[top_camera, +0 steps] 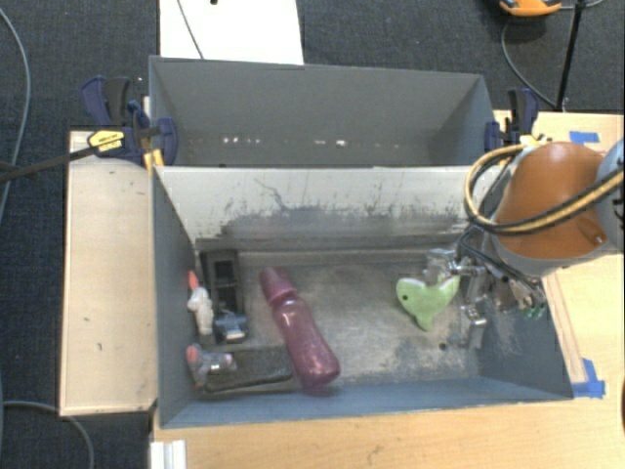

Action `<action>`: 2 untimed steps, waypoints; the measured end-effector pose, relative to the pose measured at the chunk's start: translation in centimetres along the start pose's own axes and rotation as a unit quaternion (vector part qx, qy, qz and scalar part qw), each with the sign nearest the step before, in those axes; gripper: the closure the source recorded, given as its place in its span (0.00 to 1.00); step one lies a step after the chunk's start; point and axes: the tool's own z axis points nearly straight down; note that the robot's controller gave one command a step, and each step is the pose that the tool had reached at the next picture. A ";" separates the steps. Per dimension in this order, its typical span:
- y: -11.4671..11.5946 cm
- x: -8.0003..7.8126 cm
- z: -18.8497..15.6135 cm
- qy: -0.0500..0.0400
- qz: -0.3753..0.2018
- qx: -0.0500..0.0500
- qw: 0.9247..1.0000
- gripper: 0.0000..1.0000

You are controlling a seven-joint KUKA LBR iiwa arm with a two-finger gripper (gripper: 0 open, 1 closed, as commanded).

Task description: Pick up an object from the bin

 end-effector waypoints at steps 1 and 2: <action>-1.0 -1.9 2.5 -0.004 -0.019 0.001 1.000 0.00; -0.8 -5.4 5.0 -0.003 -0.089 0.000 0.996 1.00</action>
Offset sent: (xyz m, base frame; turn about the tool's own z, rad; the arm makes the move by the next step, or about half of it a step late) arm 0.0534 0.0021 -0.0511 -0.1808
